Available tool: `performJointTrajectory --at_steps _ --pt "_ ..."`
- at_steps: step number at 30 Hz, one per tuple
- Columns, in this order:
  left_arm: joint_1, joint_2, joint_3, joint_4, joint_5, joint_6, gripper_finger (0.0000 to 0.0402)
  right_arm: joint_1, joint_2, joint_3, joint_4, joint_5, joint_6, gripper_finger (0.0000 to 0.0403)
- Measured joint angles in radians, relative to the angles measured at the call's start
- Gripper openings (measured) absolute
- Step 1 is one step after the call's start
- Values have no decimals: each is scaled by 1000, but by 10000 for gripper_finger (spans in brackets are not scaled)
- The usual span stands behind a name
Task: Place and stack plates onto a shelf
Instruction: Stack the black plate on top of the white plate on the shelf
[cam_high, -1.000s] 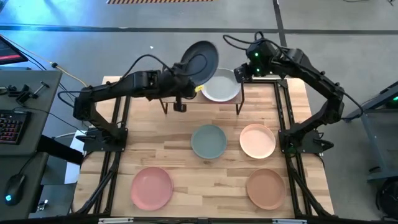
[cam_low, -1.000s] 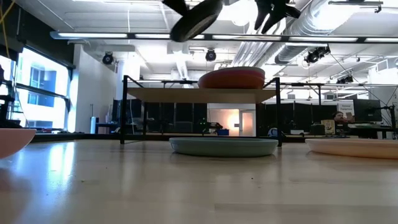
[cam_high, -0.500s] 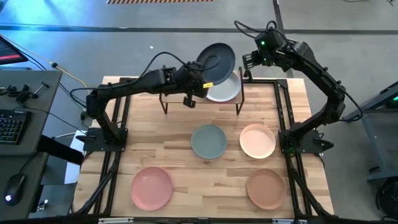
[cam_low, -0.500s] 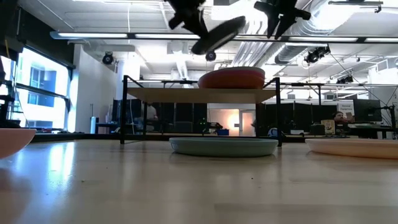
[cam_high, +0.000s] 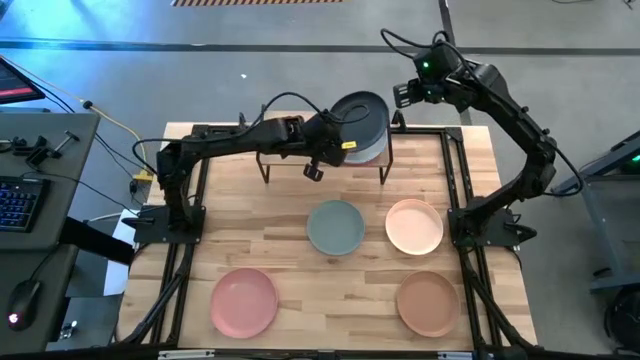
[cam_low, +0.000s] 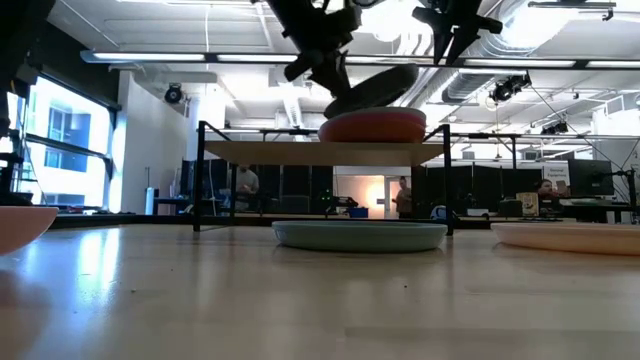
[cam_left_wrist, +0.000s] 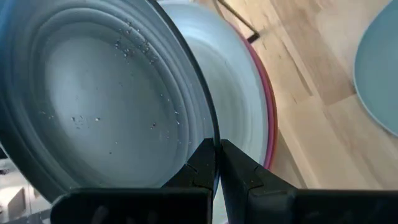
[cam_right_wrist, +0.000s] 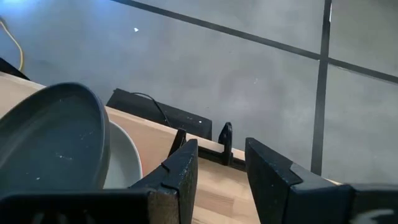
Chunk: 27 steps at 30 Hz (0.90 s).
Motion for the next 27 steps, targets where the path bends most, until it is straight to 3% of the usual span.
performJointTrajectory --at_steps 21,27 --pt "24 14 0 -6 71 -69 1 1 0 0 -8 -4 0 113" --pt "32 33 0 -26 59 -79 25 1 0 0 -7 -4 -15 113"
